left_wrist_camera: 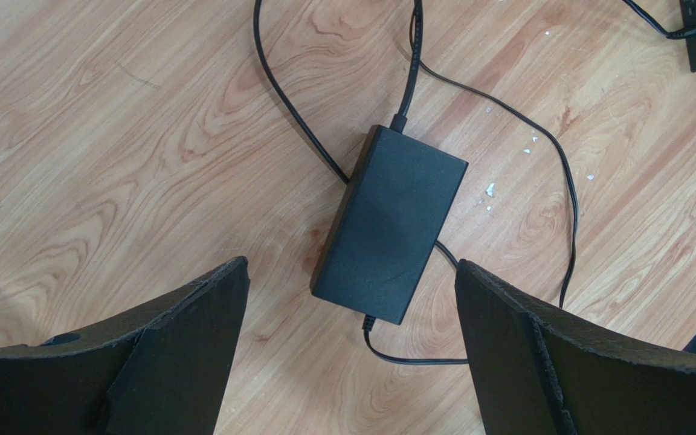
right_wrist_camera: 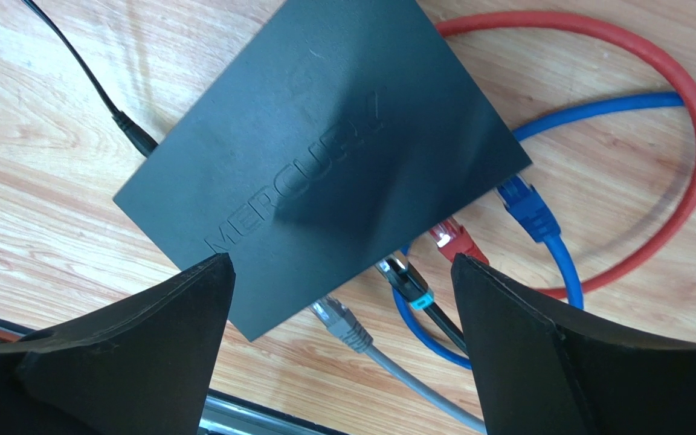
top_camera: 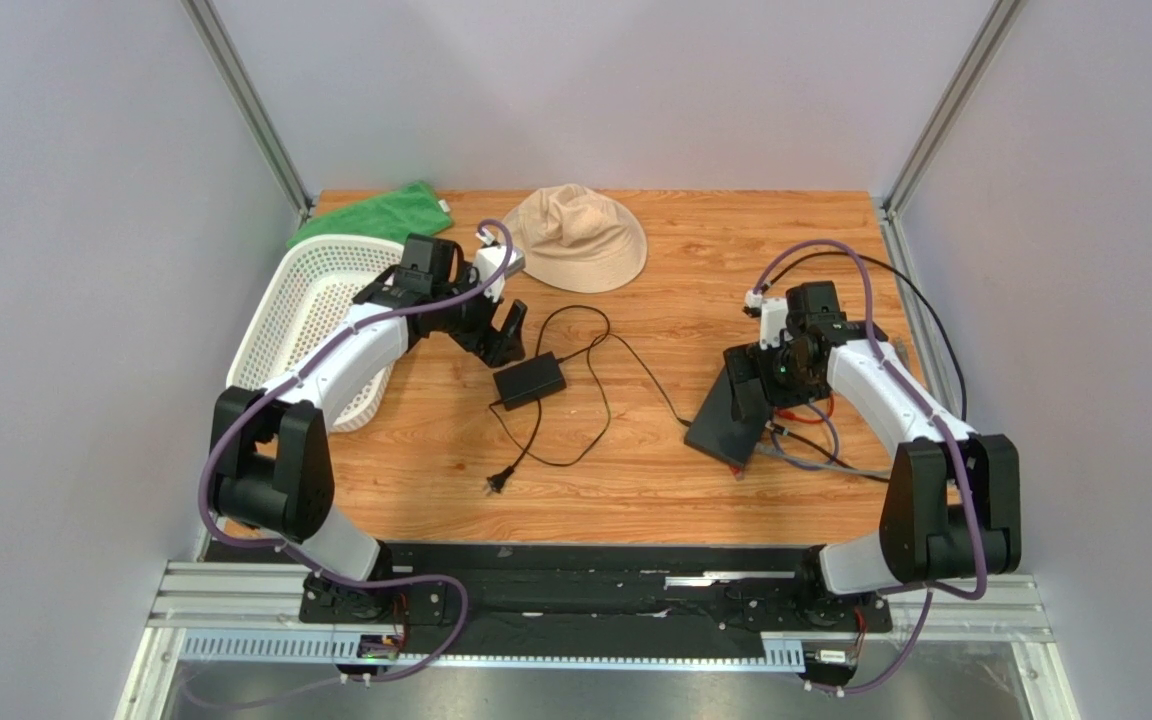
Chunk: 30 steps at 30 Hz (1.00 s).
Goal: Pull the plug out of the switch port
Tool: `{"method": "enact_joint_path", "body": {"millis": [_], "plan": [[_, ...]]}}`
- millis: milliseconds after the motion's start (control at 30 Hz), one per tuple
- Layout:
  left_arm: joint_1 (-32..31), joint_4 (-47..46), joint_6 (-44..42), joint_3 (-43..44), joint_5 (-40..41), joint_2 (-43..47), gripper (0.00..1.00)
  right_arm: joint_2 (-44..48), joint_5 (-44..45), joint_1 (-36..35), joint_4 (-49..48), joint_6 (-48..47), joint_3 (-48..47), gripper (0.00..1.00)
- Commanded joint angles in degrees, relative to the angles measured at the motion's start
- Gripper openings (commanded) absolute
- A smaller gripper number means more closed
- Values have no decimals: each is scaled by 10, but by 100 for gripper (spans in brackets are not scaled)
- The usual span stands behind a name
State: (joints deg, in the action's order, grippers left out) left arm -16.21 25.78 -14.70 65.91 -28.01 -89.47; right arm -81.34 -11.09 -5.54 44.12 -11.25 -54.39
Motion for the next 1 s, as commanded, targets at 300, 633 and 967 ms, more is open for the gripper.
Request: {"method": "enact_joint_path", "body": {"millis": [300, 633, 967], "plan": [[0, 39, 34, 48, -19, -33, 93, -56, -38, 2, -25, 10, -56, 93], [1, 54, 42, 78, -21, -18, 93, -51, 35, 4, -34, 67, -67, 96], [0, 52, 42, 112, -11, -34, 93, -58, 47, 13, -27, 86, -69, 95]]}}
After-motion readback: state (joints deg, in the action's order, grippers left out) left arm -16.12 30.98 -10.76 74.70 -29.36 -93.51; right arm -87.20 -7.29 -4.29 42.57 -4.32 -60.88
